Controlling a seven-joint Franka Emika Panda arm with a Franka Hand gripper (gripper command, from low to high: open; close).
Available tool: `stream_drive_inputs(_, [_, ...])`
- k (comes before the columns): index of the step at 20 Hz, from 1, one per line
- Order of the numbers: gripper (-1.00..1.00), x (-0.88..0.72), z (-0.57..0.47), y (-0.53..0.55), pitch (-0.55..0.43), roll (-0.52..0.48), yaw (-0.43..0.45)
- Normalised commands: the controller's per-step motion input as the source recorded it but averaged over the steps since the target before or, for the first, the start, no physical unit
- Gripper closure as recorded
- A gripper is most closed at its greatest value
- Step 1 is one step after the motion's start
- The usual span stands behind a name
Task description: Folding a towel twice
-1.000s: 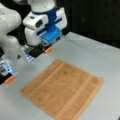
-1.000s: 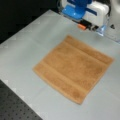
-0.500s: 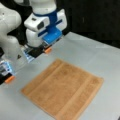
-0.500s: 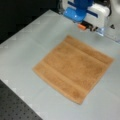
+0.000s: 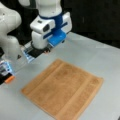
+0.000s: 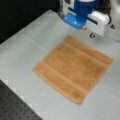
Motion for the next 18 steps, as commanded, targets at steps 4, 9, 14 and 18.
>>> stream_drive_inputs(4, [-1.00, 0.50, 0.10, 0.27, 0.212, 0.008, -0.328])
stream_drive_inputs(9, [-1.00, 0.43, 0.07, 0.18, 0.178, -0.032, -0.315])
stream_drive_inputs(14, [-1.00, 0.53, -0.02, 0.20, 0.140, -0.138, -0.238])
stream_drive_inputs(18, [-1.00, 0.60, -0.05, 0.26, 0.146, -0.185, -0.152])
